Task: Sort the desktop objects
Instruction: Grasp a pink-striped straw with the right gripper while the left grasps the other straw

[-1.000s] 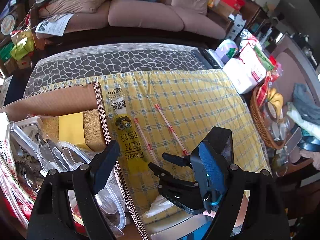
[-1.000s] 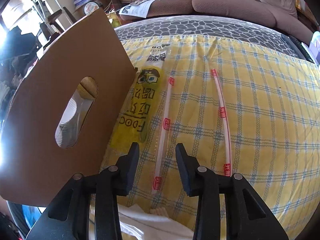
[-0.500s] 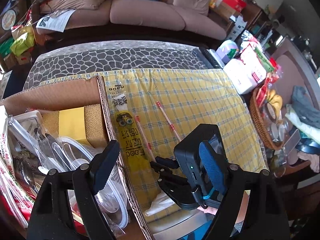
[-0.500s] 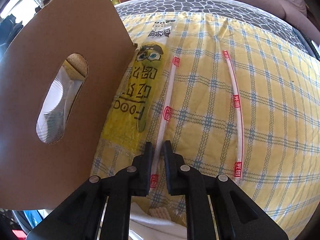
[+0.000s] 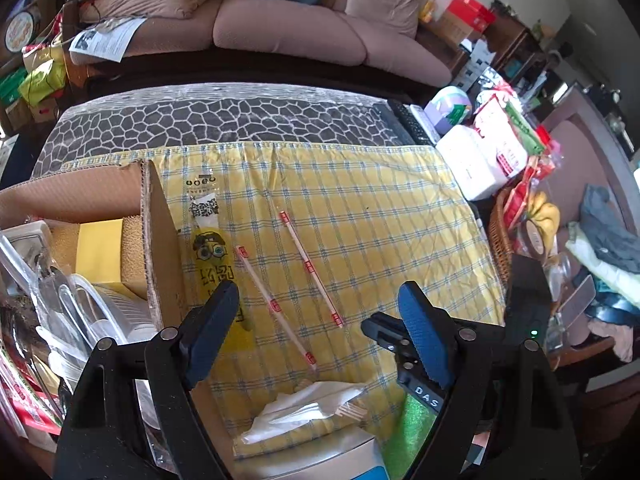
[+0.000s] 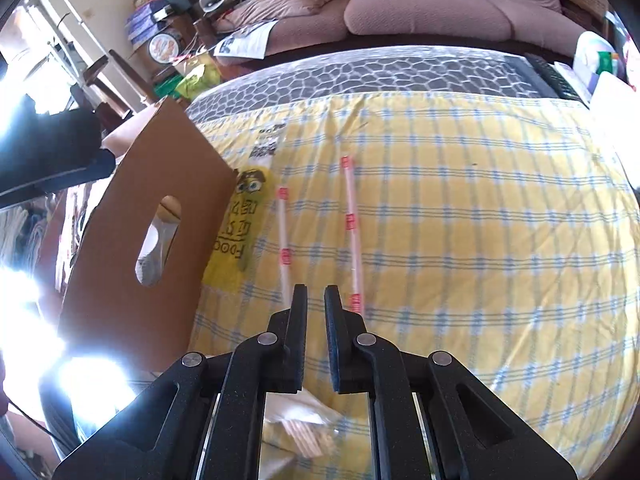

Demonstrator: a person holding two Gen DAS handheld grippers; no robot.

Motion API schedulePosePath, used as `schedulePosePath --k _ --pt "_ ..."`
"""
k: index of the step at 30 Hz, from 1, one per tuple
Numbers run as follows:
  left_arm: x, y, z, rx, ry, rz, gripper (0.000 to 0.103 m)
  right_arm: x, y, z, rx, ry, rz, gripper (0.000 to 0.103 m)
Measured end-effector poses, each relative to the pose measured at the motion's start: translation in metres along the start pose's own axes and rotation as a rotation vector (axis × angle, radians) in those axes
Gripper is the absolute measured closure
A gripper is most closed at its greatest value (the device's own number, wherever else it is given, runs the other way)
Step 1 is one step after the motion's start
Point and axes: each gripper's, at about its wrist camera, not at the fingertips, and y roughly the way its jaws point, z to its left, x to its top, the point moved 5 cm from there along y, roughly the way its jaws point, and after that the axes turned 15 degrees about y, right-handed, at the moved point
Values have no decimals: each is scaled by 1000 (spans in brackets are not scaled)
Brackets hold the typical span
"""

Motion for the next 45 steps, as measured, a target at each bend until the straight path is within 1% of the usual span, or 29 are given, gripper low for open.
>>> schedulePosePath --k 1,2,3,5,6,8,9,11,13,17,19,22,24,27,30,33,35,39,41,42,45 --pt "1 6 -2 -9 -13 8 23 3 -3 -3 -2 18 -1 95" --pt "1 9 -3 -24 -30 12 23 5 -5 -4 5 28 -3 92" --pt "1 11 -3 -33 -41 13 23 7 -5 -3 25 28 -2 92" --pt "1 10 -2 -19 -39 10 23 6 1 2 34 8 4 91" --pt "1 7 0 -10 -37 7 23 5 8 7 37 -10 14 88" --pt "0 1 5 -3 -38 0 23 0 30 18 43 -41 53 69" --pt "-1 -1 9 3 -40 -1 23 0 45 23 39 -55 76 67" --pt "-1 -7 17 14 -40 -4 23 -5 67 33 32 -87 113 67" --pt "-1 -10 24 22 -37 -7 23 -8 85 43 4 -129 137 67" --pt "-3 -13 34 7 -53 -15 23 -9 110 53 -61 -181 168 67" --pt "-4 -13 37 -1 -60 -18 23 -12 116 54 -78 -204 182 69" --pt "-5 -12 38 -10 -68 -20 23 -17 117 57 -116 -266 174 97" --pt "-6 -11 38 -19 -71 -18 23 -17 111 56 -114 -267 160 97" --pt "-7 -8 33 -17 -70 -14 23 -11 91 49 -67 -206 120 97" --pt "-6 -2 23 -17 -71 -13 23 0 61 35 -30 -138 68 97" --pt "-6 11 8 -21 -61 3 23 12 29 12 -31 -62 17 97" --pt "-5 27 -3 -8 -51 24 23 22 10 -7 -35 -11 -8 97" --pt "-9 69 -17 24 -51 77 25 24 -25 -45 -50 48 -47 97" --pt "-14 93 -19 32 -61 112 31 25 -35 -58 -54 63 -58 97" --pt "-16 104 -20 40 -65 131 32 23 -38 -64 -54 67 -60 97" --pt "-25 132 -22 45 -81 176 32 22 -41 -74 -62 63 -56 97"
